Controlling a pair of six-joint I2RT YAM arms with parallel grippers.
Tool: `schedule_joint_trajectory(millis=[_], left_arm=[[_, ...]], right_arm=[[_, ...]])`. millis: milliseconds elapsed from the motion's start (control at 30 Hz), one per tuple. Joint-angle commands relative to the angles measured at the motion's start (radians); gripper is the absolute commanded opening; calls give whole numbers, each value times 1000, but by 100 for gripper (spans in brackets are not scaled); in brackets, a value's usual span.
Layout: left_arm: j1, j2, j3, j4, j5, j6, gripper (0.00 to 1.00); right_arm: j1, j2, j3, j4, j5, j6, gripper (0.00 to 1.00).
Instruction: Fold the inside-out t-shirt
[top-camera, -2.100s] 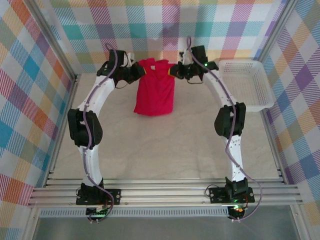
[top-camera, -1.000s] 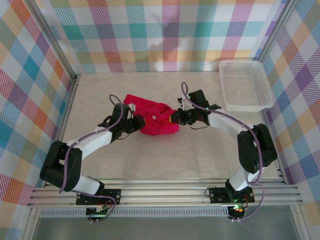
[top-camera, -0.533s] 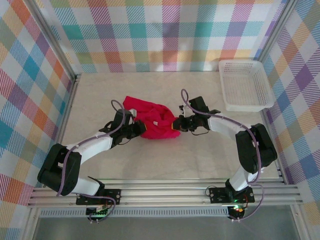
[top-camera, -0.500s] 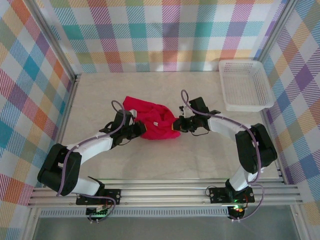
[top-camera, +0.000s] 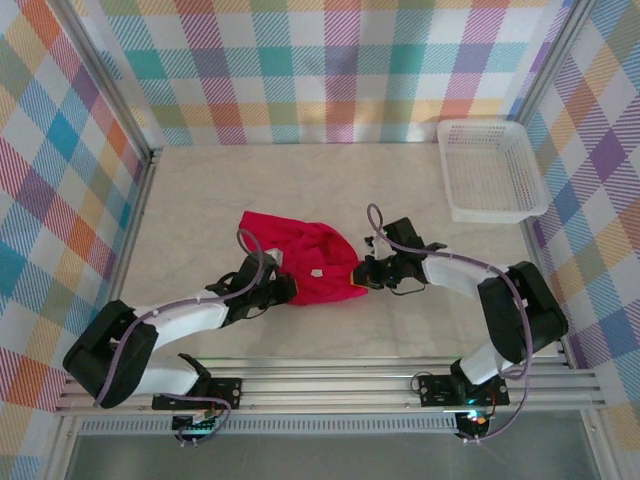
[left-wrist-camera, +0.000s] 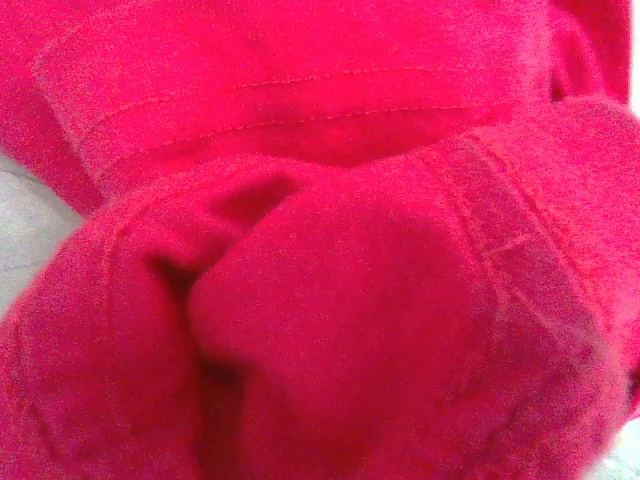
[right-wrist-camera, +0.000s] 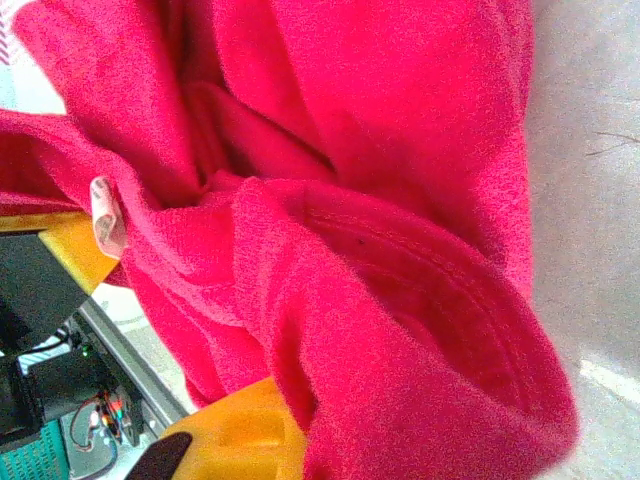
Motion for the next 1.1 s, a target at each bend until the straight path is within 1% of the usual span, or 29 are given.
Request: schedule_joint_trajectory(millis=[0, 67, 133, 200, 267, 367, 433, 500, 567, 600, 633, 700, 733, 767, 800, 833, 867, 900, 967, 1033, 1067], left_arm=[[-5, -66, 38, -60, -45, -12, 0], [-5, -91, 67, -108, -57, -15, 0], [-5, -122, 98, -167, -87, -21, 0], [-1, -140, 128, -235, -126, -29, 0], [20, -142, 160, -303, -156, -44, 0], [80, -104, 197, -366, -143, -68, 0], [123, -60, 208, -374, -117, -93, 0], [154, -24, 218, -428, -134, -135, 0], [177, -10, 210, -463, -171, -191, 0], [184, -12, 195, -468, -187, -222, 0], [188, -20, 177, -486, -219, -261, 0], [189, -63, 124, -496, -281, -333, 0], [189, -95, 83, -490, -304, -373, 0], [188, -122, 48, -480, -321, -402, 0], [190, -153, 15, -477, -338, -428, 0], [189, -180, -9, -475, -354, -441, 0], [189, -197, -22, -475, -360, -446, 3], [190, -208, -28, -482, -371, -448, 14], [191, -210, -18, -477, -369, -422, 29], [191, -187, 16, -486, -365, -380, 49], [192, -172, 36, -493, -362, -353, 56]], right_arm=[[1, -43, 76, -48, 10, -13, 0], [2, -54, 143, -95, 20, -31, 0], [2, -36, 246, -160, 40, -56, 0], [2, 19, 387, -225, 49, -88, 0], [2, 106, 533, -271, 43, -112, 0], [11, 285, 780, -317, 23, -136, 0], [22, 435, 975, -355, -15, -140, 0], [39, 603, 1186, -420, -50, -144, 0], [63, 774, 1422, -512, -67, -155, 0], [74, 873, 1573, -570, -76, -154, 1], [86, 967, 1725, -622, -92, -146, 2], [105, 1153, 1984, -668, -119, -110, 5], [112, 1224, 2064, -648, -140, -77, 7], [116, 1258, 2080, -609, -148, -46, 10], [121, 1273, 2051, -551, -148, -17, 15], [123, 1269, 1994, -491, -149, 4, 23], [123, 1257, 1947, -452, -148, 14, 31], [121, 1244, 1914, -437, -143, 13, 40], [115, 1221, 1908, -463, -138, -10, 49], [100, 1176, 1907, -505, -141, -41, 67], [89, 1150, 1902, -527, -143, -57, 72]])
